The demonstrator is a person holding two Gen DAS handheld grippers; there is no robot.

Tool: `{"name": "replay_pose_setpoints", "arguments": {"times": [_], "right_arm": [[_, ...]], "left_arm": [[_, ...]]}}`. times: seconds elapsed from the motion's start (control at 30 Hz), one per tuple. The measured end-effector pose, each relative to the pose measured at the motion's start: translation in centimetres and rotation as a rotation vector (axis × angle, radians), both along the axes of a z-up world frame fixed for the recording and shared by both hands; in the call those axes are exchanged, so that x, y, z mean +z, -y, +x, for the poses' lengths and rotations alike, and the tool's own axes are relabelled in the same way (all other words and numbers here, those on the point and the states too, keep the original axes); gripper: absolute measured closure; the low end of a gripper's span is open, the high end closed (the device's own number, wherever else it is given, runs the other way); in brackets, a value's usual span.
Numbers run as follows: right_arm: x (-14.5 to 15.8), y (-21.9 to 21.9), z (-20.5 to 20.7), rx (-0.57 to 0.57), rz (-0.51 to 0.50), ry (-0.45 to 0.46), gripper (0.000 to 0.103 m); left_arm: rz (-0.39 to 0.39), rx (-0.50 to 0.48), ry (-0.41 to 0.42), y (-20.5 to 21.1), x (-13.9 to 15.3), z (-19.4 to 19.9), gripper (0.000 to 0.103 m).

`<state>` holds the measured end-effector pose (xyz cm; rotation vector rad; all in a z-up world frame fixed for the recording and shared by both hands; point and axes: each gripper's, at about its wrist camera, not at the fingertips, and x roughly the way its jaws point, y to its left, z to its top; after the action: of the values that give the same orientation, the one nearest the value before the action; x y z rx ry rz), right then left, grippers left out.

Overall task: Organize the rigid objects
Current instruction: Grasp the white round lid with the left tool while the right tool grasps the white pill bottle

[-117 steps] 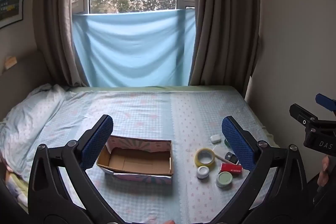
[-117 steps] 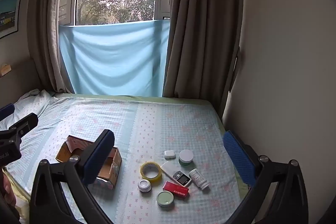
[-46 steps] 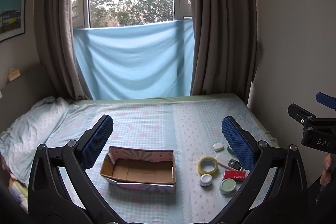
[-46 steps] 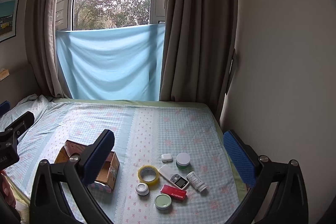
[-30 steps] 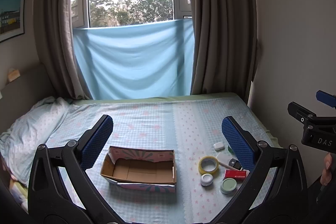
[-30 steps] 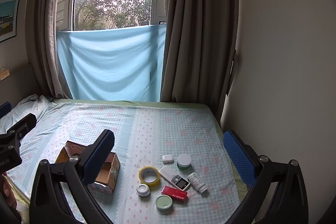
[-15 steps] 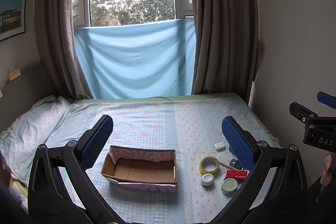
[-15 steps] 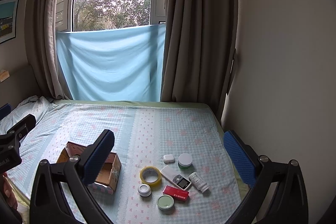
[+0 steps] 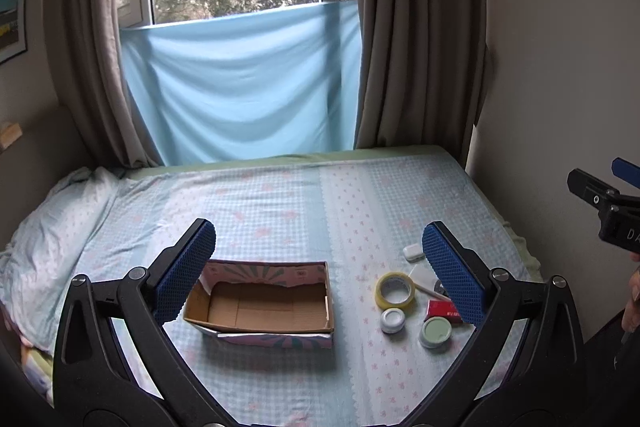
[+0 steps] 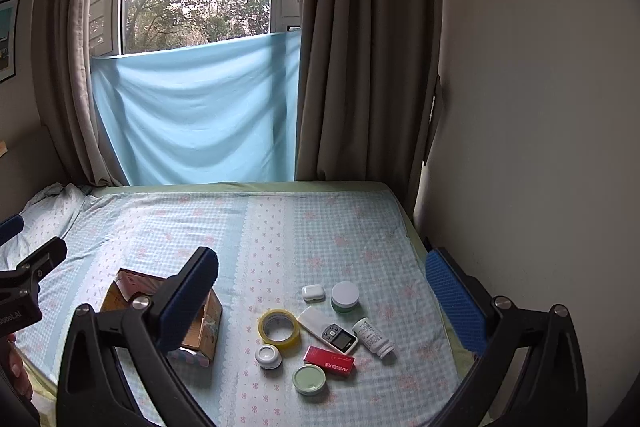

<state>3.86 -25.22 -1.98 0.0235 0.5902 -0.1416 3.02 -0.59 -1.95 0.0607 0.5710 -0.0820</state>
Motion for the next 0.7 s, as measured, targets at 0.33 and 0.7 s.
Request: {"name": "replay_pose_setpoints", "arguments": {"times": [0.33, 0.7], "right_arm": [[-7.4, 7.2, 4.0, -0.091, 0.012, -0.160, 0.000], [-20.4, 13.7, 12.6, -0.036, 0.027, -0.456, 0.000]], "left_arm": [[-0.007, -0.041, -0.253, 3.7, -10.3, 5.4, 0.000], [0.083, -0.079, -0.530, 10.4, -23.3, 11.0, 0.000]]}}
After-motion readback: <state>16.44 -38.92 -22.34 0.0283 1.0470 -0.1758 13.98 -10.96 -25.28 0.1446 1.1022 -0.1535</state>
